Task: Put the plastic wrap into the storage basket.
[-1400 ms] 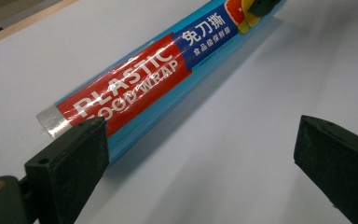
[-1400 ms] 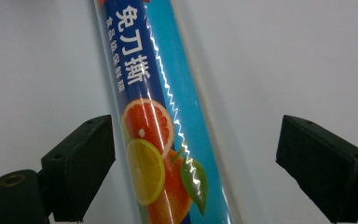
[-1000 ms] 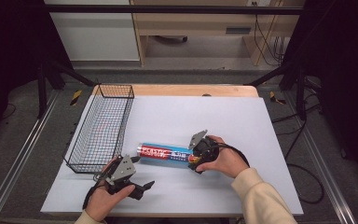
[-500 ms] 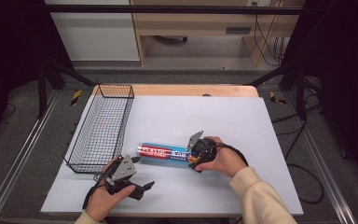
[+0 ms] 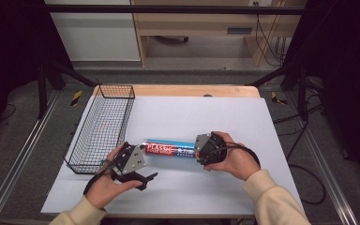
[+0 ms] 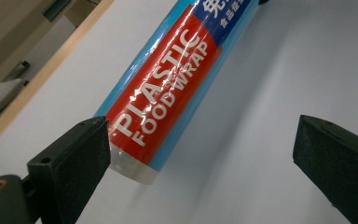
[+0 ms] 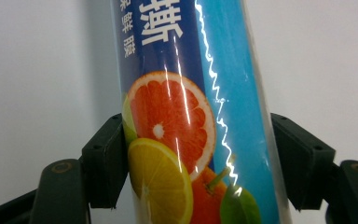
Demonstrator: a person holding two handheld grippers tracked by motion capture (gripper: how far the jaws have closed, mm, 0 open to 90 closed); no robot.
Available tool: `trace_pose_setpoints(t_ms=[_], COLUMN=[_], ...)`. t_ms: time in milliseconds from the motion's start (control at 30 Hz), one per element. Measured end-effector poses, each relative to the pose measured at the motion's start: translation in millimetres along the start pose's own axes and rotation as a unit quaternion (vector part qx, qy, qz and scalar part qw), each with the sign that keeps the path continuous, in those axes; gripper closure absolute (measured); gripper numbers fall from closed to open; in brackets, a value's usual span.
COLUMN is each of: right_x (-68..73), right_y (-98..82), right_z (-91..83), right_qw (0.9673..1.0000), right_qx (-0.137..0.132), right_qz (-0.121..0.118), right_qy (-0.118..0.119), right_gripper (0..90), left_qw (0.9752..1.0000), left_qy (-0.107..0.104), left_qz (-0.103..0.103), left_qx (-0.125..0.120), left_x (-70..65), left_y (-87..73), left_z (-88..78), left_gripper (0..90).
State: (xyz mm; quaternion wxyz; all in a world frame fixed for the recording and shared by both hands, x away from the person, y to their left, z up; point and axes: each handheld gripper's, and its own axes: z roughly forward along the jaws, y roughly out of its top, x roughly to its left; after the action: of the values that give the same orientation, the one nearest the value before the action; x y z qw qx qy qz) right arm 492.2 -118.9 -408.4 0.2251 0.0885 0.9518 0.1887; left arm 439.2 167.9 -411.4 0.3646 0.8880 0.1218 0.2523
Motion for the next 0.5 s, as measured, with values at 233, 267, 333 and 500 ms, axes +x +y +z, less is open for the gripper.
trace_pose_setpoints(t_ms=[233,267,333,500], right_x=[-18.8,-22.4,-26.1,-29.7], right_y=[5.1,5.9,7.6,14.1], right_z=[-30.7,-36.3,-43.4,-60.0], right_qw=[0.9989,0.9989,0.9985,0.9976], right_qx=[0.013,0.015,0.016,0.019], right_qz=[-0.019,-0.017,-0.019,-0.030], right_qy=[-0.040,-0.042,-0.048,-0.059], right_gripper=[28.5,28.6,28.6,28.6], left_qw=[0.9984,0.9978,0.9969,0.9946], left_qy=[0.014,0.019,0.026,0.028], left_qz=[0.053,0.061,0.073,0.097], left_qx=[0.012,0.015,0.017,0.024], left_x=[28.3,30.1,32.1,32.8], left_y=[48.9,54.6,64.0,78.7], left_z=[5.2,6.8,11.1,22.5], left_gripper=[4.3,4.5,4.7,6.2])
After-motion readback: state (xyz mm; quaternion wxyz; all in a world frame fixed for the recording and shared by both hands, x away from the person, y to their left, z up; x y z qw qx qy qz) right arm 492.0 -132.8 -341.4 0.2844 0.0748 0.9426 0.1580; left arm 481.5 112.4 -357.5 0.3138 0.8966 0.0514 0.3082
